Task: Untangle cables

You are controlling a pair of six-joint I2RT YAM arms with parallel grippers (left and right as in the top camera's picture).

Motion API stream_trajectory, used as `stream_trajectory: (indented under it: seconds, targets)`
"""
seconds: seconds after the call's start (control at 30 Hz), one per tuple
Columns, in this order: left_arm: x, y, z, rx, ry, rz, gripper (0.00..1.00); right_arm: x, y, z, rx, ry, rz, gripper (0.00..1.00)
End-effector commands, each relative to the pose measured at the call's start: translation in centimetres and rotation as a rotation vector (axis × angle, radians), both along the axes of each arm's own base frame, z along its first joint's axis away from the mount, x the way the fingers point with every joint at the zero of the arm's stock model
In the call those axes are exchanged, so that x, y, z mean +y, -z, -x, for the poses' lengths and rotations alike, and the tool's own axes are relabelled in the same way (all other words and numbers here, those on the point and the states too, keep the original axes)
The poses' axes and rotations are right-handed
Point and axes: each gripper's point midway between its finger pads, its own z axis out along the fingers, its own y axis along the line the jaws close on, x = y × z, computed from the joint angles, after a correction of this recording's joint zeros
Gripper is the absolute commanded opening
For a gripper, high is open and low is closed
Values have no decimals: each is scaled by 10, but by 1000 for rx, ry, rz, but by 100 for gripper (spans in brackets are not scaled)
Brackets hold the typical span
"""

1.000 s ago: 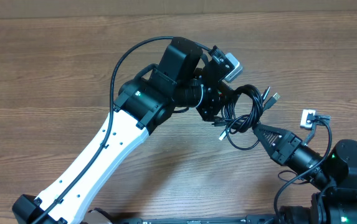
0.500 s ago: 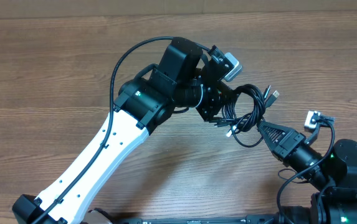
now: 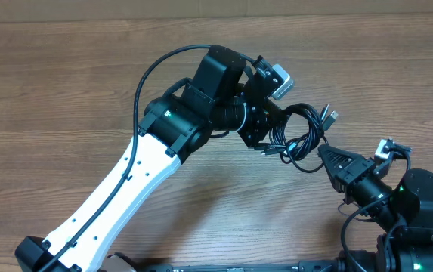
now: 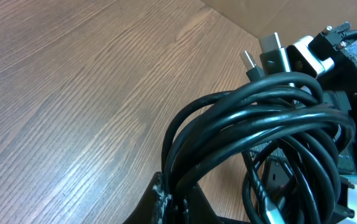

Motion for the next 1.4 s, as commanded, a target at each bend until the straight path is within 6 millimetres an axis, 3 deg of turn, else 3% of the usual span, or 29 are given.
stream_trajectory:
  seconds: [0.0,0.4,0.63,1.37]
  targets:
    - [-2,-14,10,-2,24,38,5,-9,-6,-3,6,67,-6,4]
    - [-1,-12,11,12,18,31,4,-12,0,-3,31,90,-3,4]
    - [0,-11,12,18,18,27,4,-22,17,0,144,187,-51,4]
    - [1,-9,13,28,20,21,4,-34,23,-2,179,269,-60,4]
